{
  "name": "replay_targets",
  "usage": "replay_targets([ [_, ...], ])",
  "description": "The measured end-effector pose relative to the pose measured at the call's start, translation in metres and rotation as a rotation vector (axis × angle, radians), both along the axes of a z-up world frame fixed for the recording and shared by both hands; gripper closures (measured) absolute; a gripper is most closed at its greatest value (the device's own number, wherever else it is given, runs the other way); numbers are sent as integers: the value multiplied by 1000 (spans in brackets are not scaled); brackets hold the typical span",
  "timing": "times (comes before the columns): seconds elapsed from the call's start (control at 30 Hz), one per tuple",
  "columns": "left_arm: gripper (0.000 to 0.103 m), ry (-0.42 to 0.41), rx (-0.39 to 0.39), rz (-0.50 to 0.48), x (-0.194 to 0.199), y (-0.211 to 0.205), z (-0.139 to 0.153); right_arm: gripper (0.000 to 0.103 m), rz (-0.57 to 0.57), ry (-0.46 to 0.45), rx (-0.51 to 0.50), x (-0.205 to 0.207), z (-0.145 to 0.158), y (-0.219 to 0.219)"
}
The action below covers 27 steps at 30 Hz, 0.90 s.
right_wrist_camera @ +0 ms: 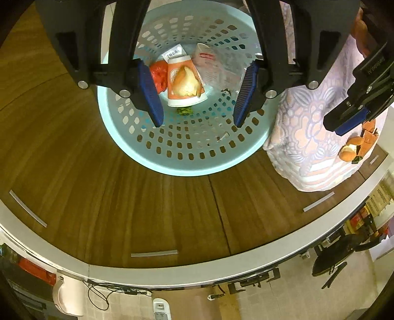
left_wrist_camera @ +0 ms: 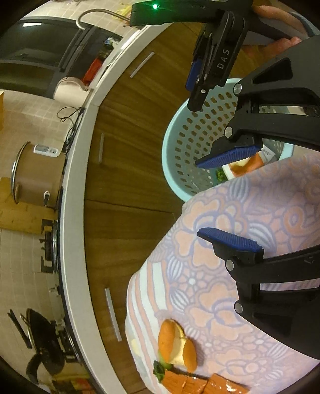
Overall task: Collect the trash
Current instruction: 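Grasp an orange snack packet with the left tool while the right tool approaches the bread-like peel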
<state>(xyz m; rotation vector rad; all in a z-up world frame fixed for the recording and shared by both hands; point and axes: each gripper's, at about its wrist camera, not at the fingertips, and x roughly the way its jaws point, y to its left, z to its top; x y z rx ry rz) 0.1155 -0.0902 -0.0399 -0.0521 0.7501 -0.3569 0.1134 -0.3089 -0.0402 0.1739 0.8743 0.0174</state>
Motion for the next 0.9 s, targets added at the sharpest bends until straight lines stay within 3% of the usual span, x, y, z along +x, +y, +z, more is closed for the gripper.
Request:
replay_targets([
  [0.43,55,-62,-41,140,-25,64,33,48,169,-76,-13,-2,30,76],
  [0.83,55,-95,-24,402,-35,196,55,48,372,-131,-40,16,51,188],
  [0.9,50,-91,-18,425,-30,213,56,48,403,-135,-42,22,52,207],
])
